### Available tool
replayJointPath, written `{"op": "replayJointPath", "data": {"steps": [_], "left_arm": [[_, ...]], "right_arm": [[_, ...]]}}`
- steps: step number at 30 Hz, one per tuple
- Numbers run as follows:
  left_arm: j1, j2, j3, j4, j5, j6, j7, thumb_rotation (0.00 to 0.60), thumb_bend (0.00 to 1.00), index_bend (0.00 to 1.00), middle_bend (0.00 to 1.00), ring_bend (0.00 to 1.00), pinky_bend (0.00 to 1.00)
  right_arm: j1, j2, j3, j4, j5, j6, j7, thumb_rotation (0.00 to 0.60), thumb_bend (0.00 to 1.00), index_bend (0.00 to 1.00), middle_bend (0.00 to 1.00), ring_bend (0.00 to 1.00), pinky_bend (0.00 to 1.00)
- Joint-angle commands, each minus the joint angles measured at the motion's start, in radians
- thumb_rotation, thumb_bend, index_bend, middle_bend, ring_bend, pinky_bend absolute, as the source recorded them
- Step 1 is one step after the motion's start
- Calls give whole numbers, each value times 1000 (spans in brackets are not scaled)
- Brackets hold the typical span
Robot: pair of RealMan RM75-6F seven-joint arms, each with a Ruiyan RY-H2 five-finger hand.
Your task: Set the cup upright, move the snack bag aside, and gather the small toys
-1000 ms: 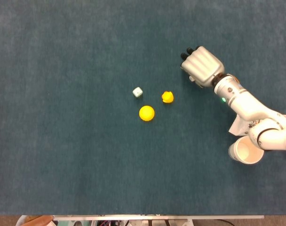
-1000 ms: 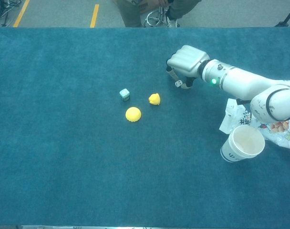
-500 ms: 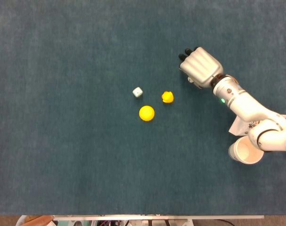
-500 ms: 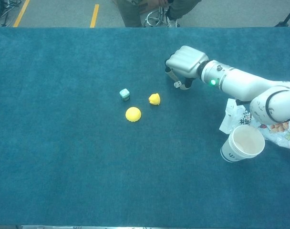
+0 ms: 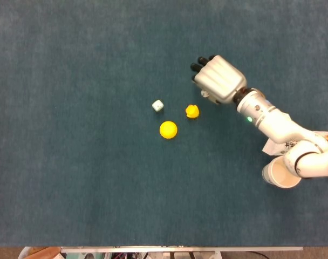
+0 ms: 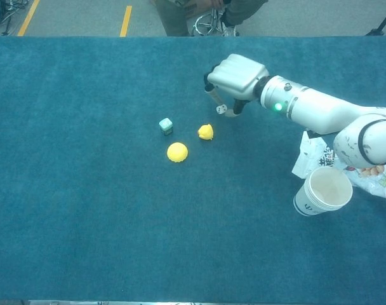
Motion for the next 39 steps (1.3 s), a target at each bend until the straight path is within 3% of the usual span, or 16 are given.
{"op": "replayJointPath", "data": {"steps": [1, 9, 17, 30, 39], "left_arm": [[0, 1, -1, -1, 0, 1, -1, 600, 100, 433, 376, 326, 471], [0, 2, -1, -3, 3, 3, 1, 600, 99, 433, 376, 326, 471], [1, 2, -1, -3, 0, 2, 0, 600, 100, 433, 376, 326, 471], [5, -4, -1, 12, -4, -1, -15, 600, 100, 433, 376, 326, 471], [-1, 2, -4, -1, 4, 4, -5, 600, 100, 433, 376, 326, 471]], "right_arm": [[3, 13, 4, -42, -28, 23, 16, 600, 209, 624, 311, 251, 453], [9, 30, -6, -128, -83, 51, 34, 600, 209, 624, 312, 251, 454], [28, -5, -14, -96, -89, 15, 43, 600, 205, 620, 311, 251, 454], [36, -31, -11, -48, -102, 13, 97, 600, 135, 290, 312, 251, 453], [-16, 43, -10, -122, -102, 89, 119, 600, 117, 244, 312, 251, 453]]}}
